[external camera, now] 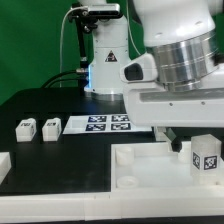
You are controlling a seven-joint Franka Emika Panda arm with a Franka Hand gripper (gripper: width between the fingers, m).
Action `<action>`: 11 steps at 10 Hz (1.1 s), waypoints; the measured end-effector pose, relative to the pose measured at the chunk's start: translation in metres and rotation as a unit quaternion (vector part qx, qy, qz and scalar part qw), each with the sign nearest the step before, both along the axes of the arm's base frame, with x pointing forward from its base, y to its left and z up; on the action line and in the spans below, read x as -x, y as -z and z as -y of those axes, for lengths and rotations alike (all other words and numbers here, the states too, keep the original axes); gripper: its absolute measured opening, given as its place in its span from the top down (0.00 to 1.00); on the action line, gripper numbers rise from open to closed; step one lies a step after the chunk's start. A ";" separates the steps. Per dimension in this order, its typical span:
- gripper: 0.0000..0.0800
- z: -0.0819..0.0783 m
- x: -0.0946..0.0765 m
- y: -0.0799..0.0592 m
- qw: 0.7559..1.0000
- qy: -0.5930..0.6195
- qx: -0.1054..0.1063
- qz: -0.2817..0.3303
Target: Assemble one leg
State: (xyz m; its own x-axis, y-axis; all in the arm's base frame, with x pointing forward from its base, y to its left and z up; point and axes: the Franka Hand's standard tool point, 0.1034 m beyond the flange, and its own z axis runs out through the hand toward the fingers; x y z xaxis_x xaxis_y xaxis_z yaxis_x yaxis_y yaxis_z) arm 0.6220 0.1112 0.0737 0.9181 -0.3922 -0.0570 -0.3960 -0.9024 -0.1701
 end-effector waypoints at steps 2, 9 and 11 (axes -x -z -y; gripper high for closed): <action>0.19 -0.008 0.002 0.000 0.990 -0.138 0.023 0.024; 0.62 -0.001 0.002 0.002 0.999 0.019 0.027 0.001; 0.62 0.017 0.004 0.003 0.989 0.137 0.043 -0.026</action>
Offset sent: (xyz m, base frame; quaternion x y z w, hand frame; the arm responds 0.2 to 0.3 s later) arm 0.0000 0.0000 0.0000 0.0000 0.0000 0.0899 0.9960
